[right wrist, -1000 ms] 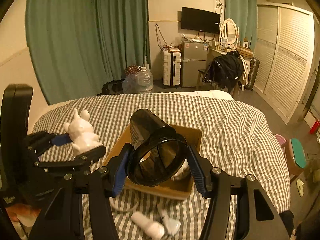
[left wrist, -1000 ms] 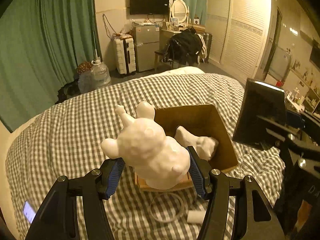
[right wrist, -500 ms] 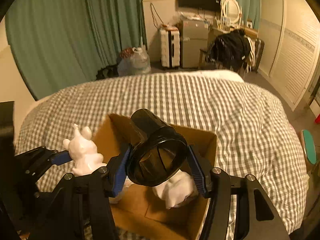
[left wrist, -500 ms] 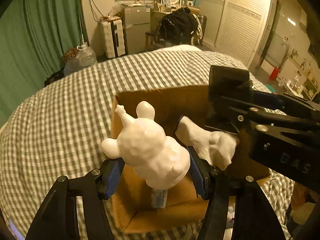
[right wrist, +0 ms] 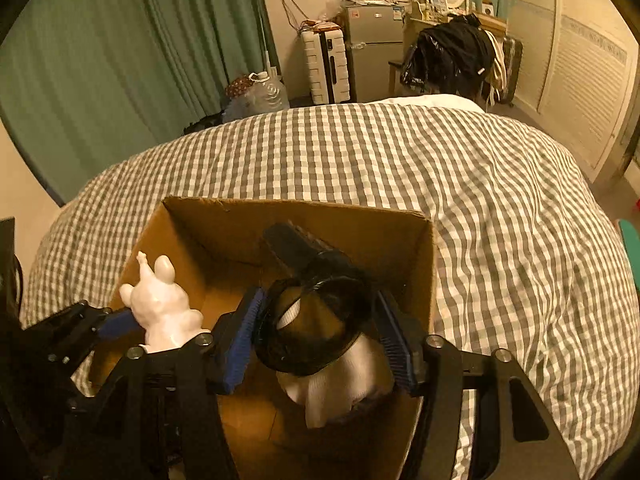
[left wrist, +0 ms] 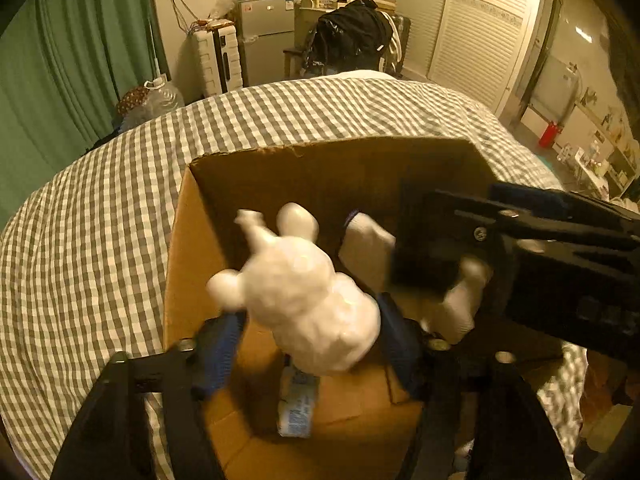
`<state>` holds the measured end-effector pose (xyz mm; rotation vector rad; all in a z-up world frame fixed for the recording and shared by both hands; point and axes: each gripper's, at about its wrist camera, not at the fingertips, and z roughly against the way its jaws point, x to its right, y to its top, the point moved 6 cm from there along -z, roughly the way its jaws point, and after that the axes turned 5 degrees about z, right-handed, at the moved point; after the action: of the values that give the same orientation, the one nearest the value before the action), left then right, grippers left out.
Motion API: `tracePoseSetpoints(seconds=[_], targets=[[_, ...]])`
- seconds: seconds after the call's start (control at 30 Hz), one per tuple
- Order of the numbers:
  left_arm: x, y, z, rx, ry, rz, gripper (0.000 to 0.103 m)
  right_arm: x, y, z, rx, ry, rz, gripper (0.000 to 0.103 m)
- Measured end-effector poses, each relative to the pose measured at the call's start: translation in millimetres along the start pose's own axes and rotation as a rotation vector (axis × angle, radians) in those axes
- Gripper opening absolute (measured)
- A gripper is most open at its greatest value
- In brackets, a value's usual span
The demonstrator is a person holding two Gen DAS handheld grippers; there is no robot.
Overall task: Organize objects
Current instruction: 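Lower figurine and hair dryer into the box and open both grippers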
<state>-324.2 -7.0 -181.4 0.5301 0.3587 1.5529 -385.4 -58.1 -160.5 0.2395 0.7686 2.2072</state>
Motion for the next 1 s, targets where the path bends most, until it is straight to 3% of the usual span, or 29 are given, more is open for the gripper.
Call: tracePoseSetpoints(seconds=[0.03, 0.17, 0.53, 0.8, 1.0], targets=[[1, 4, 5, 0.008, -0.003, 0.011, 0.089, 1, 2, 4, 0.008, 0.001, -0.005, 0.075], [1, 16, 35, 0.047, -0.005, 0.046, 0.09, 0, 12, 35, 0.052, -0.013, -0.001, 0.08], [2, 21, 170, 0.238, 0.048, 0.048, 0.097, -15, 28, 179, 0.242, -0.063, 0.026, 0.083], [2, -1, 246, 0.334, 0.071, 0.059, 0.1, -50, 7, 276, 0.355, -0.076, 0.062, 0.086], [-2, -29, 269, 0.364, 0.098, 0.07, 0.102, -71, -29, 304, 0.374, -0.078, 0.098, 0.086]])
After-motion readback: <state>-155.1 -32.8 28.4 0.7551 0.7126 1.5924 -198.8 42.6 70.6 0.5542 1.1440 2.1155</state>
